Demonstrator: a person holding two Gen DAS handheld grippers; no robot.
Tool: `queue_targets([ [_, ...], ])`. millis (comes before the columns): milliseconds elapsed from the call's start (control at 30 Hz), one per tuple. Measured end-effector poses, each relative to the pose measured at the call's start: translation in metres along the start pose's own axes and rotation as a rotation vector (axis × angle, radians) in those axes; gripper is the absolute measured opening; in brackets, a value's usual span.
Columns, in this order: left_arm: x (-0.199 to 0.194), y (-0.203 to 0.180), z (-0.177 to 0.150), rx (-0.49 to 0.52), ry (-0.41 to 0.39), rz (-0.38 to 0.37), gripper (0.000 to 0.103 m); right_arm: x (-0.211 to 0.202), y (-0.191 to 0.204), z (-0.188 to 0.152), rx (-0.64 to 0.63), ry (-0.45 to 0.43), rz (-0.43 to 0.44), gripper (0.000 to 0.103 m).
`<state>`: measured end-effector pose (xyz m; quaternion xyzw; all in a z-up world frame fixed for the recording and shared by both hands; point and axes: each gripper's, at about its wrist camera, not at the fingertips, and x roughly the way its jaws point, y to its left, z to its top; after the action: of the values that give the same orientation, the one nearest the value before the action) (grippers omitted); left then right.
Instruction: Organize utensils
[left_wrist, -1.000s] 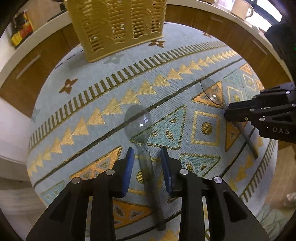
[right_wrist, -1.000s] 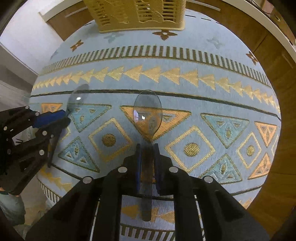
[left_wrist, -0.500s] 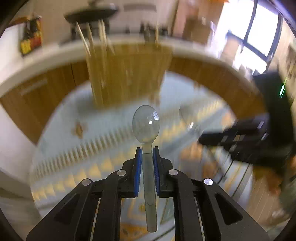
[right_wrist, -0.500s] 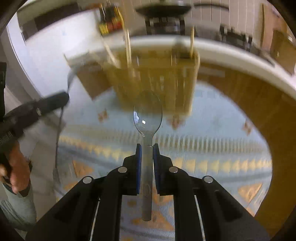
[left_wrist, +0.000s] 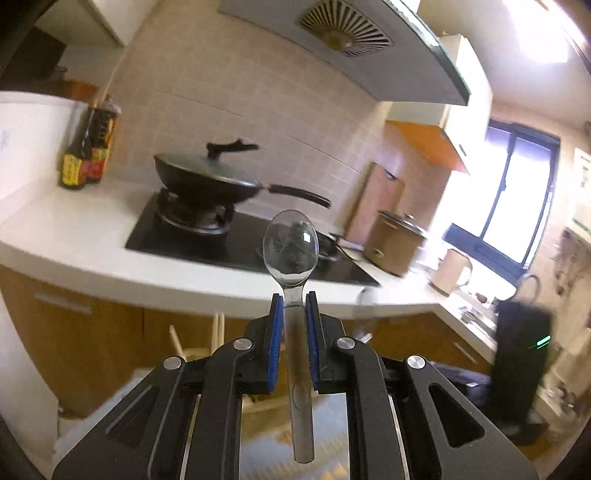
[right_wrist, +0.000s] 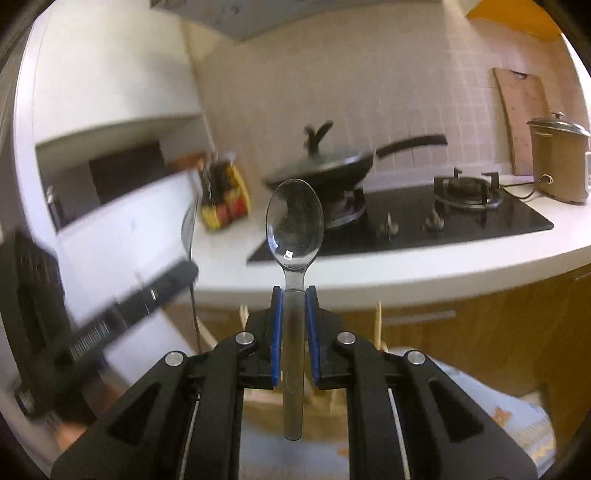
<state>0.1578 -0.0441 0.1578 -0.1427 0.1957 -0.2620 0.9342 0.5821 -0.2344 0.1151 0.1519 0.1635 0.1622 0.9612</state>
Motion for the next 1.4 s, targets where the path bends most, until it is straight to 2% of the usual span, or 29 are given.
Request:
queue_targets([
  [67, 0.015, 0.004, -0.001, -0.023, -0.054, -0.007, 0.01, 0.015, -0.002, 0.0, 0.022, -0.033, -0.012, 0.01],
  [100, 0.019, 0.007, -0.003, -0.025, -0.078, -0.002, 0.01, 0.021, -0.005, -0.003, 0.042, -0.041, 0.008, 0.01],
  [200, 0.035, 0.014, -0.008, -0.019, -0.141, 0.043, 0.01, 0.045, -0.012, -0.004, 0.078, -0.029, 0.026, 0.01],
  [267, 0.046, 0.017, -0.016, -0.007, -0.167, 0.074, 0.01, 0.049, -0.015, -0.01, 0.055, -0.032, 0.004, 0.01],
  [500, 0.061, 0.037, -0.036, -0.035, -0.196, 0.108, 0.01, 0.051, -0.021, -0.013, 0.02, -0.006, 0.004, 0.01],
  [600, 0.064, 0.042, -0.04, -0.049, -0.194, 0.093, 0.011, 0.043, -0.017, -0.015, -0.011, 0.004, 0.002, 0.01],
  [800, 0.061, 0.038, -0.048, -0.026, -0.195, 0.074, 0.011, 0.039, -0.023, -0.014, 0.011, 0.061, 0.025, 0.011],
  [900, 0.057, 0.038, -0.052, -0.015, -0.18, 0.07, 0.016, 0.031, -0.025, -0.017, 0.02, 0.077, 0.032, 0.016],
  [1000, 0.05, 0.038, -0.056, -0.009, -0.155, 0.06, 0.016, 0.014, -0.027, -0.021, 0.036, 0.095, 0.034, 0.027],
  [1033, 0.047, 0.039, -0.057, -0.011, -0.143, 0.055, 0.017, 0.005, -0.028, -0.024, 0.043, 0.097, 0.037, 0.034],
  [1067, 0.043, 0.039, -0.058, -0.013, -0.141, 0.055, 0.02, -0.006, -0.028, -0.028, 0.048, 0.098, 0.036, 0.045],
  [1100, 0.036, 0.039, -0.059, -0.017, -0.143, 0.054, 0.023, -0.016, -0.027, -0.031, 0.048, 0.094, 0.027, 0.048],
  [1167, 0.023, 0.037, -0.062, -0.015, -0.143, 0.052, 0.035, -0.031, -0.023, -0.036, 0.034, 0.093, 0.013, 0.049],
  [1300, -0.007, 0.029, -0.07, 0.005, -0.138, 0.047, 0.047, -0.06, -0.016, -0.055, 0.03, 0.104, -0.021, 0.05],
  [1400, -0.03, 0.021, -0.082, 0.02, -0.129, 0.043, 0.058, -0.083, -0.01, -0.078, -0.004, 0.1, -0.078, 0.063],
])
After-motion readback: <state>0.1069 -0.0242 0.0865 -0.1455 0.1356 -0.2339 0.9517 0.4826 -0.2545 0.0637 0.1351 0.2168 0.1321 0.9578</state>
